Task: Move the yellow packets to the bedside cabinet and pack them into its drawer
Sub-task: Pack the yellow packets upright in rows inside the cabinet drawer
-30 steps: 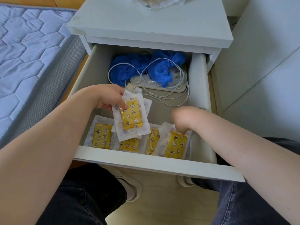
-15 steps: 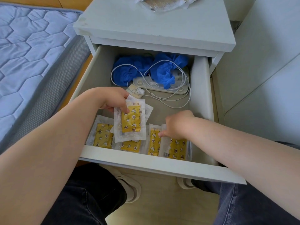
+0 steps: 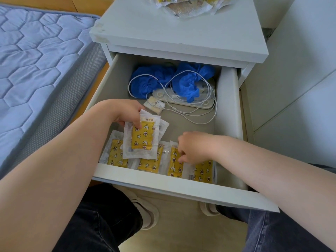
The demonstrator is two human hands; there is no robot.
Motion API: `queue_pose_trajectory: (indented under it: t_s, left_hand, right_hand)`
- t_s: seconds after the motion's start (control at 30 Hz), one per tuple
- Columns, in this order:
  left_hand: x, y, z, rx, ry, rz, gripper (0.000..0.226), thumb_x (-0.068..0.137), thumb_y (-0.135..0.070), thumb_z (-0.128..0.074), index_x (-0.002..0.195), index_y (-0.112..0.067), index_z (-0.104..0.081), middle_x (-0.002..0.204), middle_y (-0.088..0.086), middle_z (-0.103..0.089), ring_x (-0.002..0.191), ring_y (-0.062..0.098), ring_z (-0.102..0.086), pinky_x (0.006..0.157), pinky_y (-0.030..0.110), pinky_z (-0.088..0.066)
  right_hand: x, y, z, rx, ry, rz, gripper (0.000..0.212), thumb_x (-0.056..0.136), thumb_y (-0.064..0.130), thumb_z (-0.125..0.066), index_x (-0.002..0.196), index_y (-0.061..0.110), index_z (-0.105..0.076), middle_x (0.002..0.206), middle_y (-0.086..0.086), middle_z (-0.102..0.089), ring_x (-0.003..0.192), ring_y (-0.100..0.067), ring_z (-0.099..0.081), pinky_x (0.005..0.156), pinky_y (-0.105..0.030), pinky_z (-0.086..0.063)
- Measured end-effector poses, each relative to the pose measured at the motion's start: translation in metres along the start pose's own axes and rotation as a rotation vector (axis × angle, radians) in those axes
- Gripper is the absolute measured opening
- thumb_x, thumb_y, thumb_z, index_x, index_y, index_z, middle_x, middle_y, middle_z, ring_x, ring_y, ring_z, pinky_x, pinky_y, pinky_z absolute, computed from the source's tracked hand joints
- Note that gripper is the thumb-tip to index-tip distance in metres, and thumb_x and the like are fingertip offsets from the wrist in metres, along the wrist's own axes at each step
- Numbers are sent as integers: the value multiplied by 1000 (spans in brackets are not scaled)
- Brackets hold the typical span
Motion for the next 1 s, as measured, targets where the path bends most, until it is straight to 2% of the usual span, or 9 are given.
queue_pose_trajectory:
  t_s: [0.1, 0.17, 0.33, 0.4, 0.5, 0.63, 0.77, 0.87, 1.0]
  left_hand:
    - [-1, 6, 3, 82, -22, 1, 28, 87, -3, -63, 109, -19, -57, 102, 3, -66, 97, 23, -64, 88, 40, -54]
    - [-4, 12, 5, 160, -26, 16, 33, 87, -3, -62, 115, -19, -57, 103, 3, -64, 99, 23, -62, 89, 39, -52]
    - [-10, 30, 1, 274, 25, 91, 38, 87, -2, -63, 120, -19, -55, 106, 2, -62, 101, 22, -60, 86, 35, -53]
    - [-7, 37, -4, 445, 19, 130, 38, 85, -5, -64, 121, -17, -57, 106, 1, -59, 100, 22, -59, 87, 35, -52]
    - [0, 43, -15, 735, 26, 210, 36, 85, -9, -63, 121, -10, -61, 102, 5, -58, 96, 25, -58, 92, 38, -50]
    - [5, 22, -20, 1010, -19, 185, 45, 87, -20, -64, 131, -15, -53, 130, 7, -53, 120, 25, -51, 93, 36, -44]
    - [13, 19, -40, 865, 85, 43, 84, 69, -36, -84, 139, -23, -39, 133, 4, -46, 122, 25, -46, 98, 39, -44]
    - [10, 12, -45, 766, 76, -16, 84, 70, -37, -83, 138, -21, -37, 131, 4, -47, 119, 24, -49, 93, 36, -43]
    - [10, 12, -53, 910, 133, -11, 83, 70, -31, -84, 139, -20, -37, 133, 4, -47, 122, 25, -48, 95, 36, -42]
  right_hand:
    - [4, -16, 27, 102, -204, -66, 38, 98, 39, -40, 116, 14, -62, 114, -6, -54, 105, -23, -51, 88, -37, -47]
    - [9, -24, 39, 110, -256, -115, 37, 97, 36, -43, 121, 15, -60, 119, -7, -53, 113, -25, -48, 93, -39, -45]
    - [23, -20, 36, 260, -250, -123, 32, 95, 25, -46, 120, 14, -61, 119, -7, -55, 112, -25, -51, 92, -38, -48]
    - [24, -19, 28, 275, -209, -123, 29, 93, 22, -47, 113, 12, -65, 114, -7, -58, 103, -25, -56, 88, -38, -51]
    - [20, -24, 30, 268, -229, -141, 29, 94, 23, -46, 115, 13, -63, 114, -6, -56, 108, -25, -52, 88, -36, -49]
    - [19, -24, 32, 289, -241, -141, 30, 95, 23, -47, 120, 15, -62, 117, -5, -55, 110, -24, -52, 89, -35, -48]
    - [20, -26, 32, 301, -251, -138, 28, 95, 22, -48, 118, 16, -62, 115, -5, -53, 108, -23, -51, 89, -34, -47]
    - [22, -26, 29, 288, -231, -141, 25, 94, 21, -48, 111, 13, -64, 111, -6, -56, 102, -25, -55, 88, -39, -50]
    - [23, -27, 26, 292, -195, -160, 25, 93, 19, -47, 107, 10, -66, 107, -8, -61, 96, -27, -60, 86, -42, -53]
Point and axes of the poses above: each hand's wrist, its own x-axis towards the middle knuckle, its own z-axis out of the back of the hand, y = z × x, the point moved 9 cm from there along x, towards the middle knuckle
